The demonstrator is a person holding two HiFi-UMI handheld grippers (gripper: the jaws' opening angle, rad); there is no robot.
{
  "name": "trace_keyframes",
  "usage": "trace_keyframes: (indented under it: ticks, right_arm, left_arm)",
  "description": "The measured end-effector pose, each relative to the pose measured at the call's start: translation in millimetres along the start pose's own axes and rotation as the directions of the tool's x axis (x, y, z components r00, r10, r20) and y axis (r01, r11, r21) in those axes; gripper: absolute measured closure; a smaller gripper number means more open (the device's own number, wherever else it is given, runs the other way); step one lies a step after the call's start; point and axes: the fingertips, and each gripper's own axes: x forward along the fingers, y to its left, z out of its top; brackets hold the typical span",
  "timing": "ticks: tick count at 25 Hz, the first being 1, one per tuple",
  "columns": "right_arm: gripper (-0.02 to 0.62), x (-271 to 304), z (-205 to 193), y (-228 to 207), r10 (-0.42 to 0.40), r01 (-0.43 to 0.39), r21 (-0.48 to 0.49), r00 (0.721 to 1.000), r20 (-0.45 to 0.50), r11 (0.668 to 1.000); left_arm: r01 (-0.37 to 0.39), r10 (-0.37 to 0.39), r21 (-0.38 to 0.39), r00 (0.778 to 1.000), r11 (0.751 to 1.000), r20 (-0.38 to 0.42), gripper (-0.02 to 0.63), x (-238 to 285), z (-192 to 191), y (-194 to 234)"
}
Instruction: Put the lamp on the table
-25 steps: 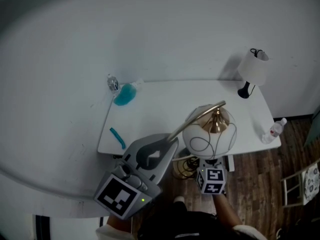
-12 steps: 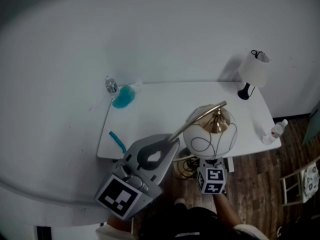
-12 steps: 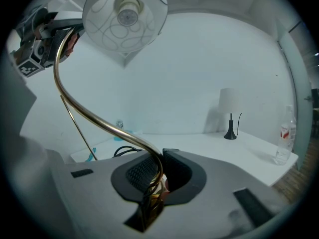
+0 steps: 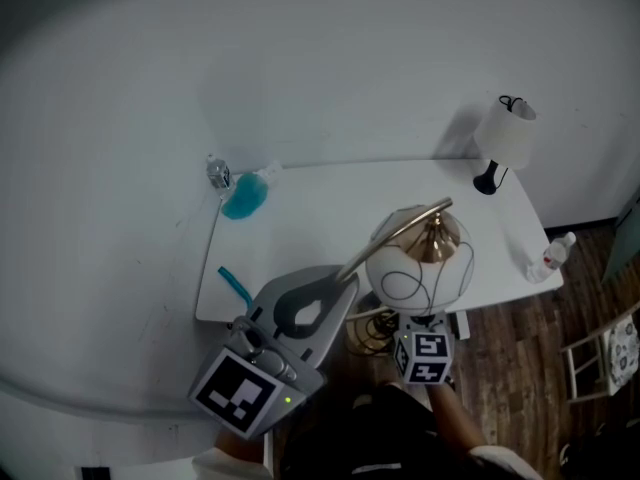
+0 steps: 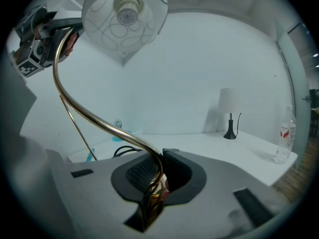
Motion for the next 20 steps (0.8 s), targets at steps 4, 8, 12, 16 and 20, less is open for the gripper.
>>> trace_keyframes:
  ticks: [4, 8, 12, 16, 20]
  right_arm:
    - [0.563, -2.5, -1.2, -0.6, -0.006, 0.006, 0.000, 1.000, -0.010, 1.000]
    - [0.563, -3.1, -0.1, 0.4, 0.004, -0.004, 0.001, 1.000, -0.001, 1.000]
    - [0.563, 0.8, -2.3, -0.7, 0.005, -0.005, 0.002, 1.000, 0.000, 1.000]
    - [0.562, 10.3, -2.7, -5.2, 0.005, -0.005, -0.004, 1.000, 0.013, 1.000]
    - [0.563, 17.6, -4.3, -8.2, 0.007, -0.007, -0.012, 1.000, 0.020, 1.000]
  left_arm:
    - [-0.003, 0.003, 0.002, 1.000, 1.000, -0.008, 0.581, -1.8, 1.9, -1.9]
    - [-0.008, 0.008, 0.005, 1.000, 1.000, -0.012, 0.581, -2.7, 1.5, -4.0]
    - [-0.007, 0.007, 0.013, 1.000, 1.000, -0.013, 0.581, -0.8, -1.1, -4.1]
    - [-0.008, 0.008, 0.015, 1.000, 1.000, 0.002, 0.581, 4.6, -6.1, -0.7]
    - [-0.013, 0.013, 0.018, 1.000, 1.000, 0.008, 0.581, 7.3, -12.2, 1.5]
